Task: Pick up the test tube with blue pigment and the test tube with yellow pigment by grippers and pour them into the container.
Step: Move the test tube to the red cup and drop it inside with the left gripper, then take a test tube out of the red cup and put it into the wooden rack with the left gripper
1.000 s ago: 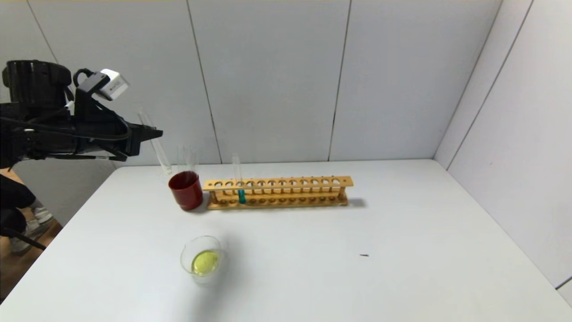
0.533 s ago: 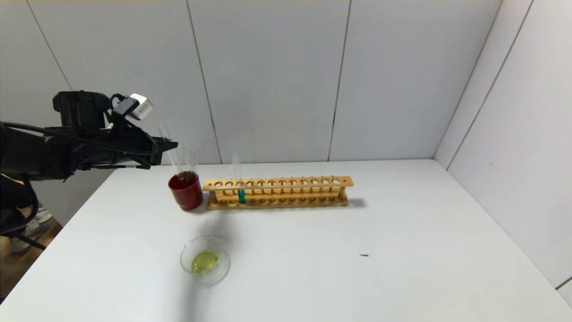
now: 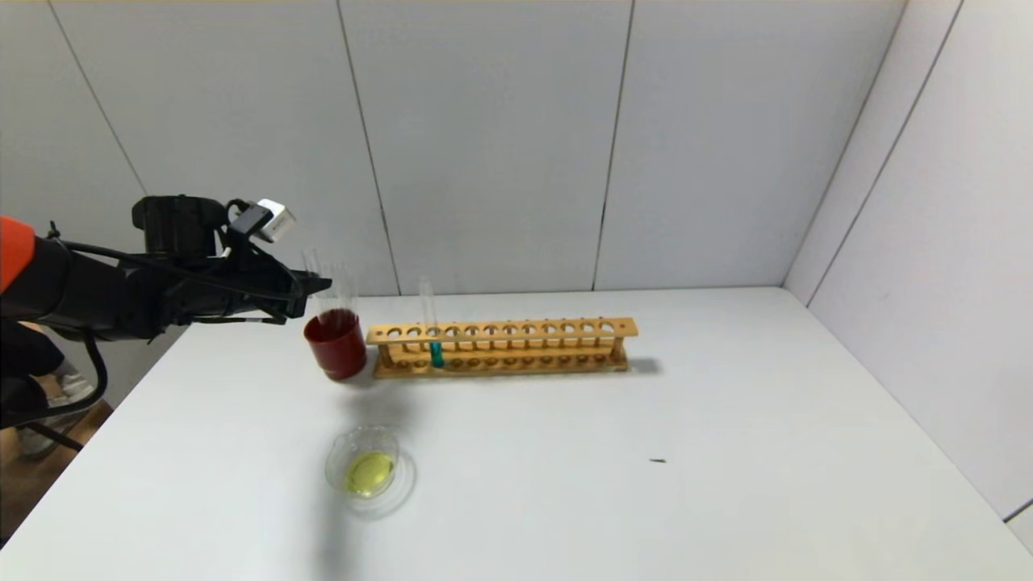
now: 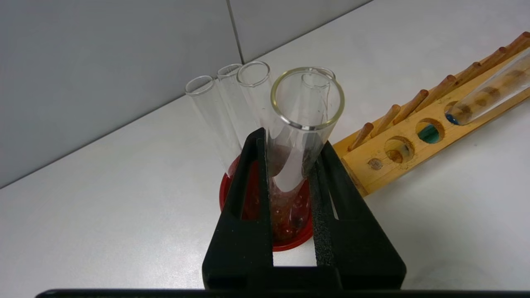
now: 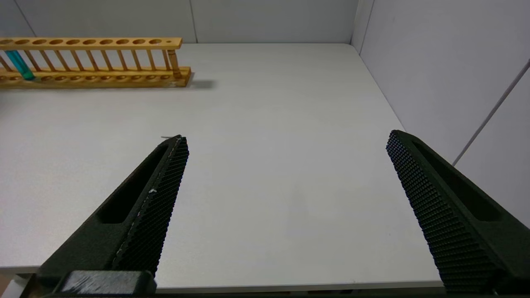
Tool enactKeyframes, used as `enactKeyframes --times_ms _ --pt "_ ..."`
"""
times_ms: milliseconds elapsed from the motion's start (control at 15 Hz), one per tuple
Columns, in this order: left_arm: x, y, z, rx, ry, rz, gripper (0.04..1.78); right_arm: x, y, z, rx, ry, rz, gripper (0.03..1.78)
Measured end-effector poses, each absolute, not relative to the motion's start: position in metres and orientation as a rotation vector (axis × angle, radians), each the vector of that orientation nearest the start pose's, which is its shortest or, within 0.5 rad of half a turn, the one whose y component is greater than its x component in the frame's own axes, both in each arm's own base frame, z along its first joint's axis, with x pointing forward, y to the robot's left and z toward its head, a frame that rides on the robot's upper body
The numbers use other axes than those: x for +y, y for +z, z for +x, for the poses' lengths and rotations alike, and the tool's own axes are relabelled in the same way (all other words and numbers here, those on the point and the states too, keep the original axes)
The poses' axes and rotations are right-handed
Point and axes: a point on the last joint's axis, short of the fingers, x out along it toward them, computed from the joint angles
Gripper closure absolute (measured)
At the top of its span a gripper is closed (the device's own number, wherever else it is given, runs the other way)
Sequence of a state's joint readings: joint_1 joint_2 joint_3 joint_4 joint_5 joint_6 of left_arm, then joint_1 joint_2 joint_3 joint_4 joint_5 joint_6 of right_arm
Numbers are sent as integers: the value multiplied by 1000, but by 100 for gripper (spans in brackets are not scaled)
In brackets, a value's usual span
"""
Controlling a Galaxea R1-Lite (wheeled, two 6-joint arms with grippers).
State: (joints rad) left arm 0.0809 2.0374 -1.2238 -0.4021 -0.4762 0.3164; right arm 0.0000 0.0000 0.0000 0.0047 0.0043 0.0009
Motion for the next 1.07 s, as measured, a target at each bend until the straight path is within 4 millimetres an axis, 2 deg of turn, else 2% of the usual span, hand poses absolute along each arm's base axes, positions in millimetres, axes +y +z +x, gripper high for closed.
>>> enactKeyframes --times_ms 133,267,600,733,867,1067 --pt "22 151 401 338 -446 193 144 0 75 -23 4 4 1 6" --pt "22 149 399 344 -446 192 126 0 75 -23 5 4 1 6" --pt "21 153 396 325 -443 198 45 0 75 -23 5 4 1 6" --pt "21 160 393 311 -442 201 23 0 75 -23 4 4 1 6" --pt "15 174 386 279 -452 210 10 0 75 -23 5 4 1 6" --pt "-13 194 365 251 -510 230 7 0 75 -23 4 4 1 6"
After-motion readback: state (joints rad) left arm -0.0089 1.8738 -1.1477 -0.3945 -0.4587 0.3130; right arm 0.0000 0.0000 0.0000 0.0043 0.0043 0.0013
